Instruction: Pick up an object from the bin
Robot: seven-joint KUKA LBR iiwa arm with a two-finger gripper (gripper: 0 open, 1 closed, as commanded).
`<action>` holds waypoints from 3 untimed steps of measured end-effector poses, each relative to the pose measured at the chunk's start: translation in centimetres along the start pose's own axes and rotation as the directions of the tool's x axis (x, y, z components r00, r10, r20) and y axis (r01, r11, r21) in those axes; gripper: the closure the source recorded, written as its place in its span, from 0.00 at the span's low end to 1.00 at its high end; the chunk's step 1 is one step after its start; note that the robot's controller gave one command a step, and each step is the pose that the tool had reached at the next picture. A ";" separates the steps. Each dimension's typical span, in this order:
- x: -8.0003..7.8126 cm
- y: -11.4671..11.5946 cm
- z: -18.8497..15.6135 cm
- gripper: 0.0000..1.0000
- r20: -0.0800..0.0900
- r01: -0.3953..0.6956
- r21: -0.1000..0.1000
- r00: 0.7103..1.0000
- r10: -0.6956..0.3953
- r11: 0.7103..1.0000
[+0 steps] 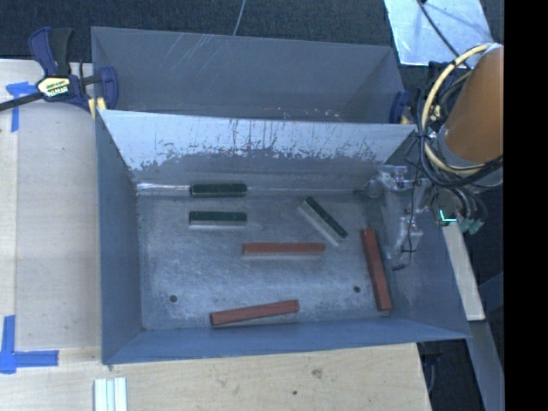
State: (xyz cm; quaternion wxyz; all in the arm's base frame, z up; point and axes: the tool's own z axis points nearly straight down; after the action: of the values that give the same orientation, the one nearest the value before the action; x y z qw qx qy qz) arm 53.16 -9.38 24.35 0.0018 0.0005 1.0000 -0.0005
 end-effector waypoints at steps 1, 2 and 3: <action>0.0 0.0 0.0 0.00 0.001 0.001 0.000 1.000 -0.001 1.000; -2.0 5.4 4.0 0.00 0.002 0.101 0.000 0.995 -0.101 0.995; -7.5 6.8 9.0 0.00 0.000 0.197 -0.001 0.980 -0.197 0.980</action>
Offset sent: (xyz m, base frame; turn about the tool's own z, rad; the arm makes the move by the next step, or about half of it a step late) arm 0.0385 0.1119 -0.0835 -0.2095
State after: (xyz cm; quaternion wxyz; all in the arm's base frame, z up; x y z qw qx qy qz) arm 60.72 -2.61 15.36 0.0018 -0.0982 0.9952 -0.0004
